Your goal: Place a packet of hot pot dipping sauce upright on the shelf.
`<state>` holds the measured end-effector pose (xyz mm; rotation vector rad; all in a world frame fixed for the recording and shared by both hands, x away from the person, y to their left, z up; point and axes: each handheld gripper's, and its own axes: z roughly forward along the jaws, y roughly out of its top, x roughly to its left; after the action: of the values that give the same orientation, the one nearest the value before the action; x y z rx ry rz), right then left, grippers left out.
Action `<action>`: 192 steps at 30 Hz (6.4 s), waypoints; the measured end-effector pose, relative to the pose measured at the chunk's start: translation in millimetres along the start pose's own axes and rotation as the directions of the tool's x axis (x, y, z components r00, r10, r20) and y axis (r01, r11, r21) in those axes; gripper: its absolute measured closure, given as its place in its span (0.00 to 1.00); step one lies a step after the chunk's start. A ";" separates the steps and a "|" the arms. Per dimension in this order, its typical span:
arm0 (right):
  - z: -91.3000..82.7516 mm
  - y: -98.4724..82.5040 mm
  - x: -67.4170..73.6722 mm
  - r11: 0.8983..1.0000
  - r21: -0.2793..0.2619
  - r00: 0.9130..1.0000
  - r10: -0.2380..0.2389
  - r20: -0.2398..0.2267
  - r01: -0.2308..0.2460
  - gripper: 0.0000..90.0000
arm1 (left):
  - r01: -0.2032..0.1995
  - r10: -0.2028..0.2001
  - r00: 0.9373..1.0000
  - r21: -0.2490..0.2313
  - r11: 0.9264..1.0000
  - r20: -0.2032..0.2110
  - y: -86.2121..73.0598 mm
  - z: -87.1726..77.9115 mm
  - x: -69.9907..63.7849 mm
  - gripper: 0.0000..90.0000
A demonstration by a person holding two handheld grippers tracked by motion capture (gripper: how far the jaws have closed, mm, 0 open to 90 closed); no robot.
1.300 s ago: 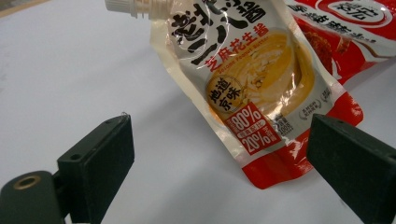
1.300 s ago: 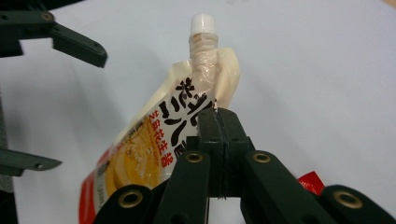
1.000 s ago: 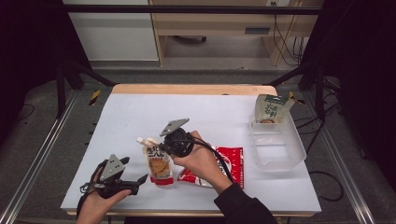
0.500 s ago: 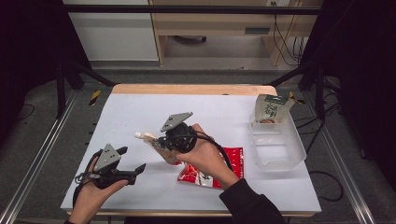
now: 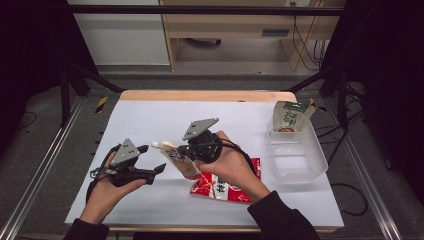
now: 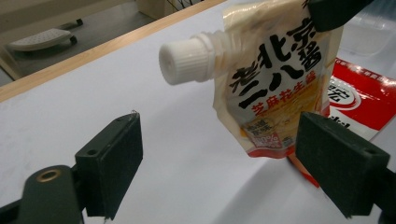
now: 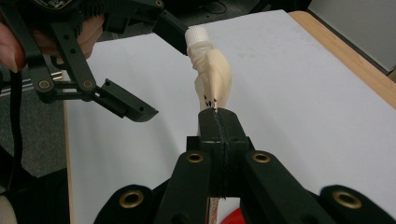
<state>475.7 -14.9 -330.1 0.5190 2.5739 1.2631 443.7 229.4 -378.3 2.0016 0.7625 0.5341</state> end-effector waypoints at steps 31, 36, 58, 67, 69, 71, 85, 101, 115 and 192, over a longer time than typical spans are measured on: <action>-22.4 -14.6 -7.4 1.000 0.000 1.000 -0.005 0.005 0.005 1.00 | -0.050 0.050 0.992 -0.006 0.999 0.112 35.4 27.6 -3.7 0.42; -22.1 -14.0 -7.1 1.000 -0.003 1.000 -0.005 0.001 0.005 1.00 | -0.061 0.060 0.991 0.000 0.998 0.116 36.6 28.5 -4.1 0.47; -45.0 -32.5 -21.7 0.998 -0.044 0.997 0.044 0.061 -0.041 1.00 | -0.110 0.107 0.981 0.008 0.994 0.164 65.4 30.5 -19.8 0.79; -56.1 -43.8 -25.8 0.997 -0.051 0.995 0.056 0.081 -0.052 1.00 | -0.157 0.149 0.971 0.026 0.987 0.189 83.3 36.5 -30.2 0.80; -58.8 -46.2 -26.7 0.997 -0.052 0.995 0.059 0.085 -0.055 1.00 | -0.169 0.160 0.967 0.030 0.985 0.198 88.3 37.5 -32.4 0.80; -61.4 -48.3 -27.7 0.997 -0.047 0.994 0.058 0.089 -0.054 0.99 | -0.174 0.164 0.963 0.030 0.984 0.213 92.6 39.2 -34.5 0.80; -74.2 -58.9 -35.3 0.998 -0.014 0.993 0.061 0.103 -0.060 0.98 | -0.203 0.180 0.947 0.063 0.977 0.268 106.4 50.9 -45.4 0.81; -77.9 -55.1 -38.7 0.996 0.080 0.989 -0.058 0.134 0.048 0.61 | -0.250 0.218 0.929 0.074 0.965 0.299 114.8 50.2 -48.5 0.82; -70.8 -25.3 -41.8 0.961 0.212 0.979 -0.195 0.062 0.178 0.40 | -0.273 0.235 0.919 0.080 0.959 0.317 114.8 53.4 -51.3 0.82; -162.6 -39.1 -99.2 0.966 0.217 0.957 -0.190 0.220 0.141 0.98 | -0.025 0.023 0.999 0.056 0.998 0.044 -17.8 40.1 -6.9 0.11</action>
<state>500.6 -194.0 -258.5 0.4485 2.4901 0.8372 458.5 207.9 -414.3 2.0699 0.7353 0.4864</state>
